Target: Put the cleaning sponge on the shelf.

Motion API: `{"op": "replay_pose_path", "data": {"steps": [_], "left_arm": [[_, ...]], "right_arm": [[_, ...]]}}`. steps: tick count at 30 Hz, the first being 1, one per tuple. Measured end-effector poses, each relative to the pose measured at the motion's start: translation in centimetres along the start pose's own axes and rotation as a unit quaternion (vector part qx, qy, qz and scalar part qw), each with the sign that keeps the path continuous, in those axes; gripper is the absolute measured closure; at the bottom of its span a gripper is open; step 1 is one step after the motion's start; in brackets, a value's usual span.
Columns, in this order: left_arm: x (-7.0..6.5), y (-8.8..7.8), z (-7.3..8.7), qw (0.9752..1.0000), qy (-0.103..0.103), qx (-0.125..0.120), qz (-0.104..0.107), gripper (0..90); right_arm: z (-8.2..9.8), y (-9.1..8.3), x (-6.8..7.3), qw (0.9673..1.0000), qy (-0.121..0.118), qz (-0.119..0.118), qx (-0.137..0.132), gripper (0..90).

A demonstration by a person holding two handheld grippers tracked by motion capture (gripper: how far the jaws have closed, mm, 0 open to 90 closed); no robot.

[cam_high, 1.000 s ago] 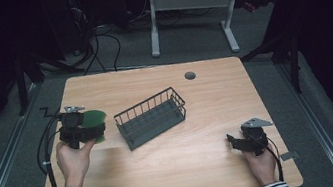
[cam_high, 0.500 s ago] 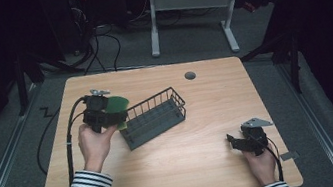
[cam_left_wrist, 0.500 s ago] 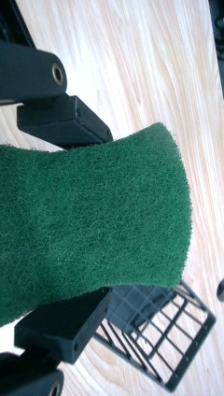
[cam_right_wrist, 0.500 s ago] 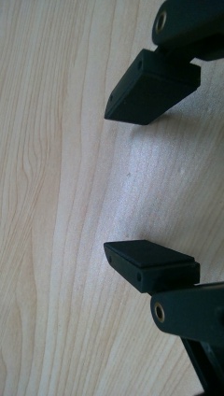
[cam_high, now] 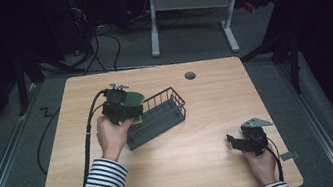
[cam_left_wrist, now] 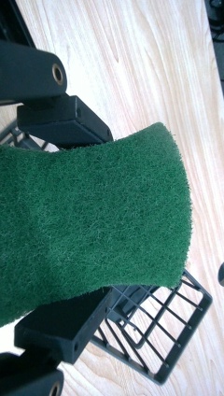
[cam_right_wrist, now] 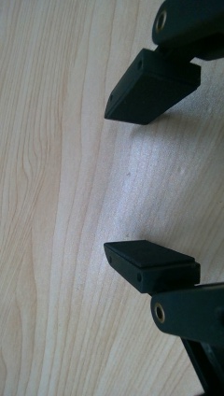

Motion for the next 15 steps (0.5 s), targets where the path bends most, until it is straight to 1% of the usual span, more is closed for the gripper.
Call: {"op": "replay_pose_path", "data": {"steps": [4, 8, 12, 15], "left_arm": [[-0.3, 0.7, 0.0, 1.0, 0.003, 0.007, -0.002, 25.8], [-0.5, 1.1, 0.0, 0.9999, 0.005, 0.009, -0.006, 25.8], [-0.3, 1.5, 0.2, 0.9998, 0.004, 0.012, -0.014, 25.7], [-0.2, 1.7, 0.3, 0.9998, 0.002, 0.012, -0.015, 25.6]], "right_arm": [[0.0, 0.0, 0.0, 1.0, -0.001, -0.001, 0.0, 30.7], [0.0, 0.0, 0.0, 1.0, 0.0, -0.001, 0.0, 30.5], [0.0, 0.0, 0.0, 1.0, 0.0, -0.001, 0.0, 30.5], [0.0, 0.0, 0.0, 1.0, 0.0, -0.002, 0.0, 30.5]]}}
Point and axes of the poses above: each handheld gripper's, and its own axes: y roughly forward along the jaws, z roughly out of its underside, x roughly to its left, the point moved 2 cm from there along y, roughly forward along the jaws, and after that the axes turned 2 degrees about x, right-handed, at the moved point
